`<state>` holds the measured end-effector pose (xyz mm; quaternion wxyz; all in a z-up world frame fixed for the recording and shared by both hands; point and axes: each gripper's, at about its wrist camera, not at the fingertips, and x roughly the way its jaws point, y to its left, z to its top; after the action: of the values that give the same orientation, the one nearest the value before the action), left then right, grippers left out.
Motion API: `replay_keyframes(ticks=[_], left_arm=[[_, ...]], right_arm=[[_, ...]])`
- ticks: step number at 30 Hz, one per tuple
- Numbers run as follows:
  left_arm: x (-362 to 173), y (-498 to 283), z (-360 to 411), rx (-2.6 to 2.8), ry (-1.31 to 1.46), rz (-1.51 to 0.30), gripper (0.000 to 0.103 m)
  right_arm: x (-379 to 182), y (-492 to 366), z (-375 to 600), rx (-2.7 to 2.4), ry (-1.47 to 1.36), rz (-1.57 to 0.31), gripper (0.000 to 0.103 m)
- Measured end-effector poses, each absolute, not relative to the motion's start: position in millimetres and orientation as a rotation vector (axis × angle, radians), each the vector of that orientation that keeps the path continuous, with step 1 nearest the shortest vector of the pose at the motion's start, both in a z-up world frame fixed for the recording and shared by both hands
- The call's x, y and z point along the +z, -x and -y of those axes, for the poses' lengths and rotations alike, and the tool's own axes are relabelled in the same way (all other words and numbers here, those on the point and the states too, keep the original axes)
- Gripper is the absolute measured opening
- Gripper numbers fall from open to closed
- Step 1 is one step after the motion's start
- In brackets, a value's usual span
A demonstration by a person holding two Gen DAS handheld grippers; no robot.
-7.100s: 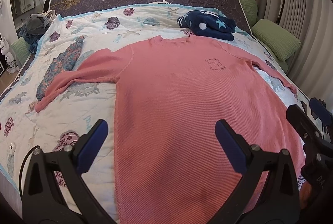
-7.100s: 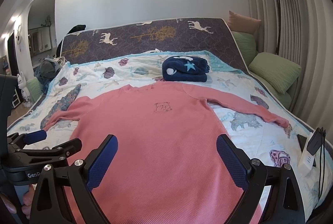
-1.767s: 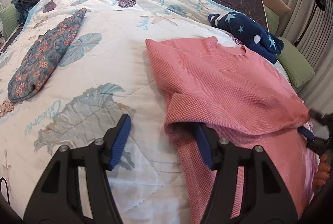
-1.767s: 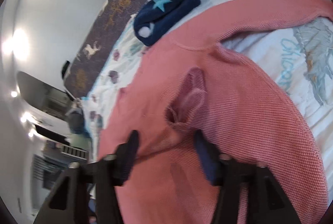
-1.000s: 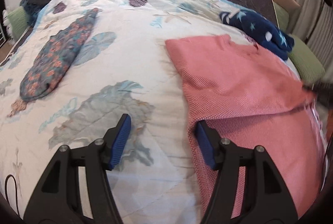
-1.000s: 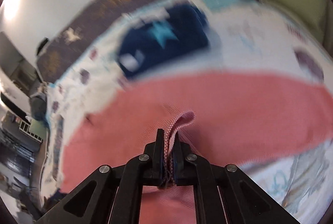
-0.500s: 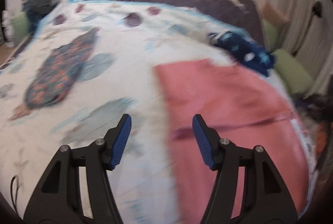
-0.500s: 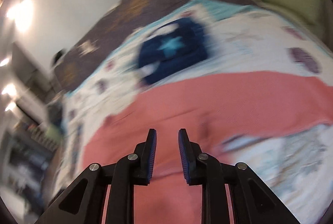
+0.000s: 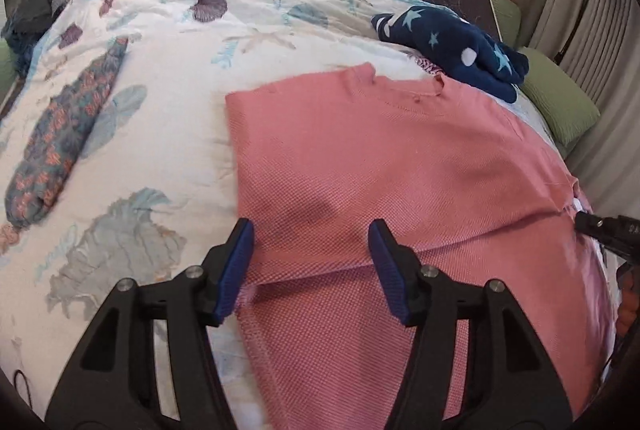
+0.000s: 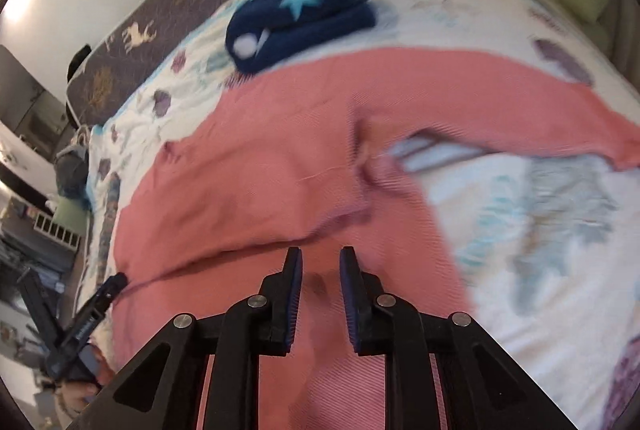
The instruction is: Fold small clothes
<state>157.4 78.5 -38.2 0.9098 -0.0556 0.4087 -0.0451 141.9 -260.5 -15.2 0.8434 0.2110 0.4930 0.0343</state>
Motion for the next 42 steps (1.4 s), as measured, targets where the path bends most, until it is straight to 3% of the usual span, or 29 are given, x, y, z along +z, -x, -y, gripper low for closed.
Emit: replay_keyframes(ticks=[2, 6, 11, 24, 26, 28, 29, 30, 36, 42], left_arm=[[-30.1, -153.6, -68.7, -0.132, 0.096, -0.821, 0.061], [-20.6, -150.7, -41.9, -0.205, 0.045, -0.797, 0.063], [-34.2, -157.0, -16.3, -0.252, 0.024, -0.834, 0.068], [-51.8, -161.7, -8.5, -0.243, 0.005, -0.884, 0.074], [-51.8, -161.0, -9.7, -0.247, 0.012, -0.885, 0.074], [-52.3, -161.4, -11.0, -0.253, 0.021, -0.885, 0.075], [-52.7, -161.4, -11.3, -0.257, 0.025, -0.885, 0.076], [-52.8, -161.5, -10.9, -0.258, 0.025, -0.886, 0.077], [-53.6, -162.2, -5.9, -0.268, 0.009, -0.887, 0.083], [-48.4, -159.7, -12.4, -0.281, 0.054, -0.865, 0.083]], right_arm=[[-11.9, -138.0, 276.7, 0.048, -0.505, -0.98, 0.025], [-22.0, -118.2, 346.3, -0.094, -0.808, -0.917, 0.058], [-40.0, -98.0, 425.2, -0.197, -1.112, -0.812, 0.06], [-86.4, -127.8, 533.6, -0.445, -1.278, -0.651, 0.062], [-89.9, -130.2, 542.3, -0.502, -1.305, -0.638, 0.056], [-93.6, -132.9, 551.2, -0.543, -1.34, -0.621, 0.035], [-94.1, -134.7, 553.8, -0.547, -1.341, -0.626, 0.012], [-93.0, -139.9, 555.0, -0.526, -1.327, -0.634, 0.005], [-24.8, -160.7, 512.4, -0.303, -1.055, -0.549, 0.004], [71.8, -189.8, 318.7, 0.088, -0.463, -0.558, 0.007]])
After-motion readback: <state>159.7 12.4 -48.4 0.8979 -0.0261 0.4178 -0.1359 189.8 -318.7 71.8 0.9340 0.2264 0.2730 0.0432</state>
